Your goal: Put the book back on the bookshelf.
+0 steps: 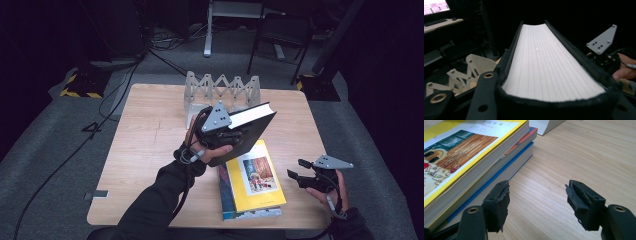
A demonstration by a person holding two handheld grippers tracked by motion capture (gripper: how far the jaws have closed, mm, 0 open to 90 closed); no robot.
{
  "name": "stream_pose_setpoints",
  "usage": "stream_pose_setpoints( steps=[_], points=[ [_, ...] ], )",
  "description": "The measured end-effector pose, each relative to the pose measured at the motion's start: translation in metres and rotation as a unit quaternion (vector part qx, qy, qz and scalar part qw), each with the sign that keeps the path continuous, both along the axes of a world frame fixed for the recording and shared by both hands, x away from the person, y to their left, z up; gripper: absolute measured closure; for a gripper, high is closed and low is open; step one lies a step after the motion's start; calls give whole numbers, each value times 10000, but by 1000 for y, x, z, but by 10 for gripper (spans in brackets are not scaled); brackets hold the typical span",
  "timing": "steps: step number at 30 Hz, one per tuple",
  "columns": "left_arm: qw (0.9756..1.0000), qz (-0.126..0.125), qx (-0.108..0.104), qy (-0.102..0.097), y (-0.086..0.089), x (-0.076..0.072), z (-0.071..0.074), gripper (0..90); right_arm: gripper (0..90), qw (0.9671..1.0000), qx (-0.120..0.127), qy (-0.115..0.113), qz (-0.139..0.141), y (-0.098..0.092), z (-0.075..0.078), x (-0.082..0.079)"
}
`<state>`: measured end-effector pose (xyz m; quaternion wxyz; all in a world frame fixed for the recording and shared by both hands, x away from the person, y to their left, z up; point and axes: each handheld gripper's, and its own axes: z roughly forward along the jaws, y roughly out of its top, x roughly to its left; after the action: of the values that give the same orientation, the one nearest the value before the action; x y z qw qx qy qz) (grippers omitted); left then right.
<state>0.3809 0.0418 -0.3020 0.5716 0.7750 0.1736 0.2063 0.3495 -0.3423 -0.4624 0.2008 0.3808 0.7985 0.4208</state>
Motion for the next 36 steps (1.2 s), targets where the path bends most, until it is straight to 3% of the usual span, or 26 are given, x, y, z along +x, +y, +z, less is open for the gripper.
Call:
stream_pose_setpoints(
  steps=[5, 12, 14, 15, 17, 21, 26, 28, 30, 32, 33, 35, 36],
  points=[
    [9998, 176, -53, -9, 11, 6, 5, 521, 341, 10000, 9, 35, 1, 0, -1, 0],
    [9981, 612, -88, 22, 34, 19, 8, 521, 345, 10000, -15, 57, 36, 1, -2, 0],
    [9956, 928, -113, 17, 46, 25, 4, 522, 345, 10000, -24, 79, 38, 2, -3, 1],
    [9956, 928, -113, 17, 46, 25, 4, 523, 345, 10000, -24, 79, 38, 2, -3, 1],
    [9933, 1144, -150, -77, 55, 27, 0, 523, 345, 9999, -52, 86, 38, 2, -4, 1],
    [9890, 1457, -260, 68, 69, 37, -4, 524, 345, 9999, -65, 94, 37, 2, -4, 2],
    [9846, 1720, -221, 204, 81, 53, -12, 523, 346, 9999, -45, 95, 26, 1, -4, 1],
    [9816, 1876, -203, 304, 85, 63, -17, 523, 346, 9999, -39, 92, 34, 1, -4, 2],
    [9796, 1975, -171, 335, 87, 69, -21, 523, 341, 9999, 19, 83, 95, 0, -4, 2],
    [9762, 2150, -120, 245, 86, 72, -25, 524, 340, 9999, 46, 83, 130, 0, -4, 2],
    [9762, 2150, -120, 245, 86, 72, -25, 524, 339, 9999, 37, 82, 135, 0, -4, 2],
    [9720, 2341, -59, 193, 84, 80, -31, 524, 338, 9998, 48, 94, 143, 0, -4, 2],
    [9712, 2371, -31, 220, 83, 85, -33, 524, 338, 9998, 41, 99, 149, 0, -4, 2]
  ],
)
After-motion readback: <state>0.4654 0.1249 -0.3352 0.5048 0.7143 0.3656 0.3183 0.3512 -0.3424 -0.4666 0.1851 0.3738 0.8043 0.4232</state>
